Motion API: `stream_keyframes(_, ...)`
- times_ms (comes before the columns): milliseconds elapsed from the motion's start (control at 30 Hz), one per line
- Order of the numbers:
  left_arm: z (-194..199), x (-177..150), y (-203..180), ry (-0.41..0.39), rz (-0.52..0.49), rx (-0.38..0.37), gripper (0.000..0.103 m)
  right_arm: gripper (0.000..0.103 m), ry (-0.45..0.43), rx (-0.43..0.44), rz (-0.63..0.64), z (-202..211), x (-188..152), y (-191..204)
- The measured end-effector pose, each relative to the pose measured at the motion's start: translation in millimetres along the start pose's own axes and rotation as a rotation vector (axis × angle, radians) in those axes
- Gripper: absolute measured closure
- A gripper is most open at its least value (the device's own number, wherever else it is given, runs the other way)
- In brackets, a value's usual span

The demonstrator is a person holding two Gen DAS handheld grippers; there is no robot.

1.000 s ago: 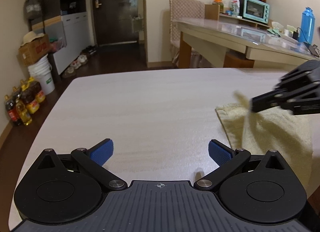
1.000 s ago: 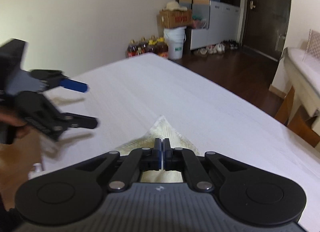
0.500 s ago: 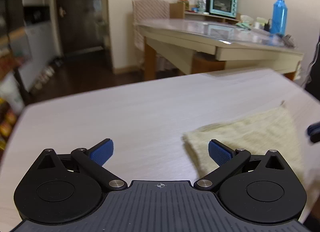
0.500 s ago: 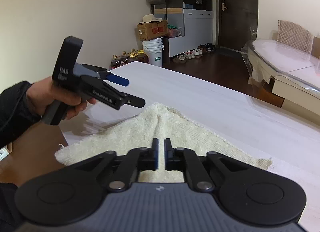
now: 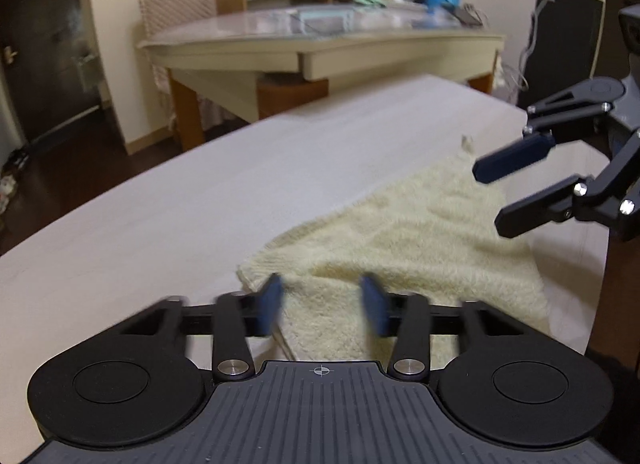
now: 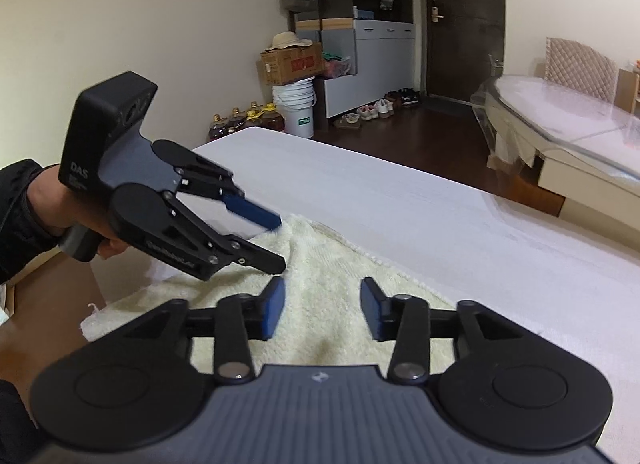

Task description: Fold towel

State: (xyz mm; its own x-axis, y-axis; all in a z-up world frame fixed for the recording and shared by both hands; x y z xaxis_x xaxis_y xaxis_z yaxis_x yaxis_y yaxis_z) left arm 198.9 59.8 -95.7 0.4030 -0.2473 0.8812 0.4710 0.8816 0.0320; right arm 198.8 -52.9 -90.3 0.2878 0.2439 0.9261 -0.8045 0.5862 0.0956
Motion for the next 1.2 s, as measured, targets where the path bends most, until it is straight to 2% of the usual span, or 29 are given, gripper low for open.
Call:
stream_keyframes(33,1,1,-4,-0.004,-0.008,-0.007,0.099,0.052,-0.002,-0.003,-0.008,1,-1,-2)
stream_keyframes(133,4,4,-14,-0.016,-0.033,-0.030,0.100,0.046,-0.010,-0.011,-0.027,2,-1,-8)
stream_keyframes(300,13,8,-37,-0.053,-0.086,-0.070,0.100,0.045,-0.019,0.017,-0.040,-3,5,-14)
stream_keyframes(400,23,10,-56,-0.088,-0.131,-0.097,0.100,0.042,-0.016,0.075,-0.071,-9,12,-14)
stream_keyframes(500,36,4,-80,-0.093,-0.227,-0.140,0.100,0.041,-0.012,0.161,-0.075,-15,18,-9)
stream_keyframes(700,41,-6,-97,-0.081,-0.330,-0.185,0.100,0.041,0.076,0.329,0.081,-16,6,7)
stream_keyframes(867,52,-17,-99,-0.085,-0.305,-0.239,0.097,0.041,0.143,0.413,0.114,-19,-2,10)
stream_keyframes(900,55,-19,-100,-0.085,-0.300,-0.250,0.093,0.041,0.156,0.429,0.107,-21,-4,10)
stream_keyframes(1000,62,-25,-101,-0.087,-0.287,-0.279,0.090,0.042,0.193,0.463,0.104,-28,-12,14)
stream_keyframes(1067,70,-27,-97,-0.091,-0.280,-0.259,0.089,0.048,0.204,0.482,0.113,-28,-18,21)
stream_keyframes(1167,82,-31,-91,-0.097,-0.266,-0.221,0.088,0.048,0.212,0.491,0.116,-30,-24,26)
stream_keyframes(1200,86,-32,-88,-0.098,-0.261,-0.209,0.087,0.054,0.212,0.491,0.111,-30,-25,28)
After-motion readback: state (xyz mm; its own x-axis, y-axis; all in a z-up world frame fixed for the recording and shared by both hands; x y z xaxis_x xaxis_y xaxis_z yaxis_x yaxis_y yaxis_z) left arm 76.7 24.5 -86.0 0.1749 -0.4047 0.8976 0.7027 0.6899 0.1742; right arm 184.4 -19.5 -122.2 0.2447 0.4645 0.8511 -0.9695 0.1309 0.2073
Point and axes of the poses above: each gripper's, at about its wrist camera, not at the fingertips, and z roughly against the way its jaws point, y to its left, x to its top, the point moved 9 cm from there along -z, roughly the way its jaws point, and after that the axes turned 15 degrees about -y, right-handed, at the moved point
